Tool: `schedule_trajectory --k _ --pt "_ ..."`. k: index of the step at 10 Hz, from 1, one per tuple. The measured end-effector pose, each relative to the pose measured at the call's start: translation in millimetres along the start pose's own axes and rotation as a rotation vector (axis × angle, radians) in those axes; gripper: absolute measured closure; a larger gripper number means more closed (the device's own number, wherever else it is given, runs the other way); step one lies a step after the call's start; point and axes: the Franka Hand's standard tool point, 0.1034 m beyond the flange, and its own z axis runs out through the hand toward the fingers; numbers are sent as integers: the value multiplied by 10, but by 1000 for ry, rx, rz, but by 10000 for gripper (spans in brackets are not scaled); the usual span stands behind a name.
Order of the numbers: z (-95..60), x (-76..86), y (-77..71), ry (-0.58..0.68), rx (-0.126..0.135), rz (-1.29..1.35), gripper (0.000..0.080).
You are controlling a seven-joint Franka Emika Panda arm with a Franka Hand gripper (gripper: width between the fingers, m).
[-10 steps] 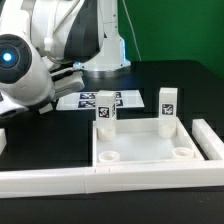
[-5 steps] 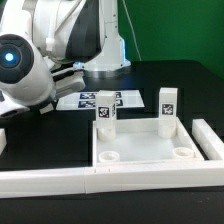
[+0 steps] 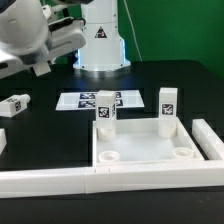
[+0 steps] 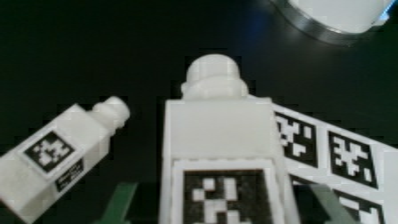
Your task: Assemble square table
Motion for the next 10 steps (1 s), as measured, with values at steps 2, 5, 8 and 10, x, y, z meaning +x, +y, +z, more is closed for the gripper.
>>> schedule_trajectory --k 2,5,8,10 --pt "20 109 40 52 -5 -17 526" --pt "-641 24 178 296 -9 -66 526" --pt "-1292 -56 215 460 -82 -75 526" --pt "-1277 -79 251 583 -80 -67 526"
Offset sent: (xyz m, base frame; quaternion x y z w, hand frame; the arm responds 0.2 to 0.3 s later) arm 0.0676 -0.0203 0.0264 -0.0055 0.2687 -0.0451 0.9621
